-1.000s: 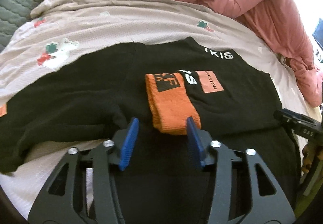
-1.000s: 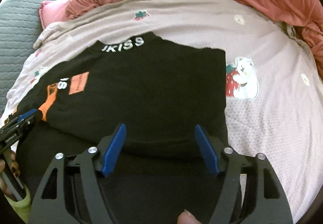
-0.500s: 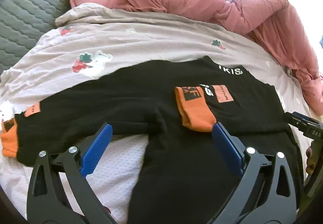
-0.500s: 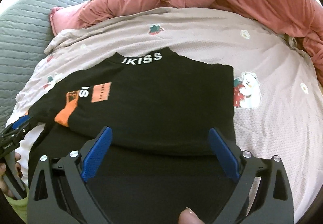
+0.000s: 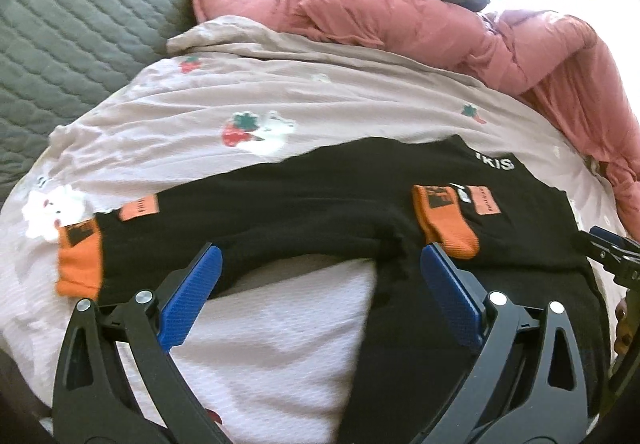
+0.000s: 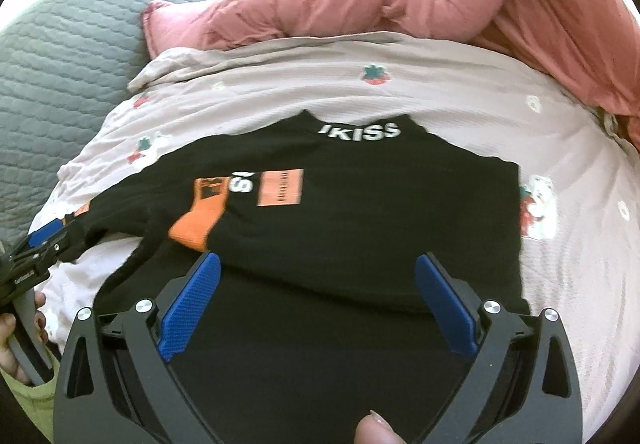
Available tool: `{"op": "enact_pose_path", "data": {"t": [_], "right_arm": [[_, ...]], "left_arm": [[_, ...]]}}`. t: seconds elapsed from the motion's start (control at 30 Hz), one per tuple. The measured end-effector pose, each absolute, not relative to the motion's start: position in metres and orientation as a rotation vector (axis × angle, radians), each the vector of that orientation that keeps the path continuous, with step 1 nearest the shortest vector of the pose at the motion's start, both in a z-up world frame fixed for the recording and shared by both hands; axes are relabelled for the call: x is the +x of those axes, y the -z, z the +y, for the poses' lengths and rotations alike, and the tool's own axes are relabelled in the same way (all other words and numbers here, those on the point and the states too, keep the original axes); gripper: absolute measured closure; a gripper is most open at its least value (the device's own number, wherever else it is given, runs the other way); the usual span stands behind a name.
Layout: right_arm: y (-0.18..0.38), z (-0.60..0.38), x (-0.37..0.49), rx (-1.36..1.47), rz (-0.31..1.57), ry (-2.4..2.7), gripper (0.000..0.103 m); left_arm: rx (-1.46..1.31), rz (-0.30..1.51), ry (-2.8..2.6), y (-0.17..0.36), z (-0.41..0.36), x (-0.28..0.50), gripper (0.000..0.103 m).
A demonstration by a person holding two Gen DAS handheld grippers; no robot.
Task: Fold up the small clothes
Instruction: 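Move the left tool to the other orange cuff and grasp it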
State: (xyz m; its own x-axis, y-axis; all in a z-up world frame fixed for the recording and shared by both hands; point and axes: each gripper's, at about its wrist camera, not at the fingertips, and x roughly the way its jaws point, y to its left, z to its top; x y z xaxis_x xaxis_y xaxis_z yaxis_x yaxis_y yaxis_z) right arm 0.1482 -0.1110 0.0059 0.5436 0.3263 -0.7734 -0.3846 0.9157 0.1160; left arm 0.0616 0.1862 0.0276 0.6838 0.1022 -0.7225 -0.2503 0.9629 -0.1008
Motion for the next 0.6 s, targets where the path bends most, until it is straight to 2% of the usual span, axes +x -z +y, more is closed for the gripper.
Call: {"op": "enact_pose_path", "data": {"t": [0.6], "right_arm": [[-0.022, -0.038, 0.140, -0.113, 0.864, -0.553, 0.005]], "left_arm": [[-0.307, 0.760, -0.397, -0.037, 0.271, 0.019, 0.010]]}}
